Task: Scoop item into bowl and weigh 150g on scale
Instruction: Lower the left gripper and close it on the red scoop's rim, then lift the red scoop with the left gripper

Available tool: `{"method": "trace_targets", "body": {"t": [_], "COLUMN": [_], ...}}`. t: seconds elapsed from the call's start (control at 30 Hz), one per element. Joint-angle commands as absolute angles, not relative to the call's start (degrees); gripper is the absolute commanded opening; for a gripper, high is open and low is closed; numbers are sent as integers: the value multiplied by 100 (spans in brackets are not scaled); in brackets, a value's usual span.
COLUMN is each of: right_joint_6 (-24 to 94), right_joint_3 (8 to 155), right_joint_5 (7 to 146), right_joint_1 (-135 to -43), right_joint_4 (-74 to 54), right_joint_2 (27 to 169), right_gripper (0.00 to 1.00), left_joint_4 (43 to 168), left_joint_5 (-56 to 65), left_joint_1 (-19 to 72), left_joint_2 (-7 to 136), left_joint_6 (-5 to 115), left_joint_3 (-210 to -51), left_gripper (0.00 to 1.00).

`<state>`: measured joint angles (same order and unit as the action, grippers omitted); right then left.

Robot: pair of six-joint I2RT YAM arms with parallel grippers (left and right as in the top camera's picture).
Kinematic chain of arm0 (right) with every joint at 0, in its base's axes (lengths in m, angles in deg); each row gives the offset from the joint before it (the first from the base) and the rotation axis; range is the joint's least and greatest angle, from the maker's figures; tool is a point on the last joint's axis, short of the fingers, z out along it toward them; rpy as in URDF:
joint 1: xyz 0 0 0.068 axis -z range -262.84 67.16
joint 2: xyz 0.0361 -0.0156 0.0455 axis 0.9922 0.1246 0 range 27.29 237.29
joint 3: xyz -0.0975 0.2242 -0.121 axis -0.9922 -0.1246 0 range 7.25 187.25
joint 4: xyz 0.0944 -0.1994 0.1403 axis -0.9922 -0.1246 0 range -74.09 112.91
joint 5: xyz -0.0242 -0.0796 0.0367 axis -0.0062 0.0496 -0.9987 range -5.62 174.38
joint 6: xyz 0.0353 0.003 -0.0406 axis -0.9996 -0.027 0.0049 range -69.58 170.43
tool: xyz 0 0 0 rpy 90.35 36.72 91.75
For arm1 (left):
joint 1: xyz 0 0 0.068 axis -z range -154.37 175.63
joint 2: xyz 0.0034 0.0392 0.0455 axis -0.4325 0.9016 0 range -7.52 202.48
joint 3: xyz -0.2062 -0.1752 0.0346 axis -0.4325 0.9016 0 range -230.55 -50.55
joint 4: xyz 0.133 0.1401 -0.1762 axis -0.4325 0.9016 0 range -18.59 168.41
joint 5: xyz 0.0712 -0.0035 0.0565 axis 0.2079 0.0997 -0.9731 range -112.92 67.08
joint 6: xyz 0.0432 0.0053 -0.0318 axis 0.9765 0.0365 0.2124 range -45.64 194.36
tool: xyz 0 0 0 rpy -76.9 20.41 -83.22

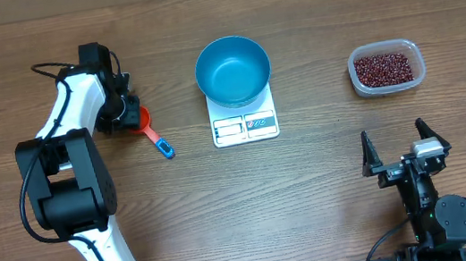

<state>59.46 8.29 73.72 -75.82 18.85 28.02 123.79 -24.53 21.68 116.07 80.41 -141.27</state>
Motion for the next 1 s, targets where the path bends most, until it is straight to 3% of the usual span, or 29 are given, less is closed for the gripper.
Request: {"method": "trace_targets", "body": {"t": [0.0, 0.3, 0.47, 0.97], "right_joint_6": [5951, 5951, 5951, 5951], "right_joint_3": [770, 770, 770, 770], "right_joint_5": [7379, 7379, 7379, 7379], "right_joint_1": [-7603, -7603, -7603, -7603], "right_joint_4": [1913, 1913, 1913, 1913], "right_joint_2": [2745, 2745, 2745, 2745], "right_gripper": [100, 100, 100, 100], "left_joint_4": [12359, 12359, 12355, 12339], "left_joint_5": [-2488, -2488, -2488, -2501], "left_joint_1": [2243, 2271, 2271, 2271], "left_joint_2": [11690, 11687, 11687, 11687], "left_joint_6": [8082, 8148, 8148, 8168], "left_joint_3": [-14103, -14103, -14103, -14103], "left_gripper": [44, 40, 31, 19]}}
